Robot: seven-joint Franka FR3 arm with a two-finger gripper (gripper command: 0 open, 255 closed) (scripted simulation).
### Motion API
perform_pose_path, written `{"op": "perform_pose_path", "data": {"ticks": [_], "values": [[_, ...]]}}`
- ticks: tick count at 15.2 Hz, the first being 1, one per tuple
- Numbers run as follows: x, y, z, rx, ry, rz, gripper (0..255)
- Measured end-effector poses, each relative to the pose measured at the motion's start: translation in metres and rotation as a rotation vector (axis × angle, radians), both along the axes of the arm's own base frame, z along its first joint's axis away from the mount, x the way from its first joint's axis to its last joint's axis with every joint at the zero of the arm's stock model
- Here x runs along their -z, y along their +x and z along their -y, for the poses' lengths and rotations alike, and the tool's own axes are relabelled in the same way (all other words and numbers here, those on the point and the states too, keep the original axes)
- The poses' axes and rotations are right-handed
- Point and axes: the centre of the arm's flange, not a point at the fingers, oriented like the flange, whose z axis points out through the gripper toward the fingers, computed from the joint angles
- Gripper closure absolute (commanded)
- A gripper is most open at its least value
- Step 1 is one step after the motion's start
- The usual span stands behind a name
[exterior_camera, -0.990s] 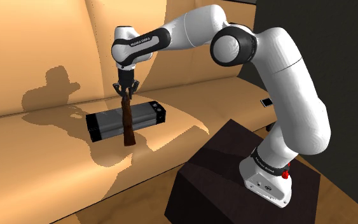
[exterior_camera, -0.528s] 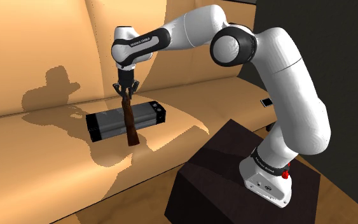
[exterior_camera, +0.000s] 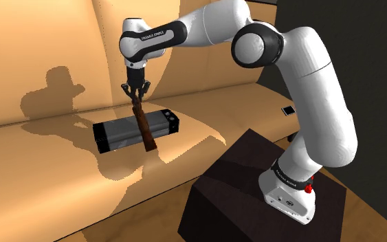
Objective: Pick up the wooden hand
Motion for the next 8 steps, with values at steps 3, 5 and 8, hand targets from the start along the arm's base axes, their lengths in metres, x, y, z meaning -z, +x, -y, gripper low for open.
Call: {"op": "perform_pose_path", "data": {"ticks": [3,5,8], "values": [[-0.015,0.001,0.001,0.000,0.000,0.000,255],[-0.025,0.000,0.000,0.000,0.000,0.000,255],[-0.039,0.000,0.000,0.000,0.000,0.000,255]]}}
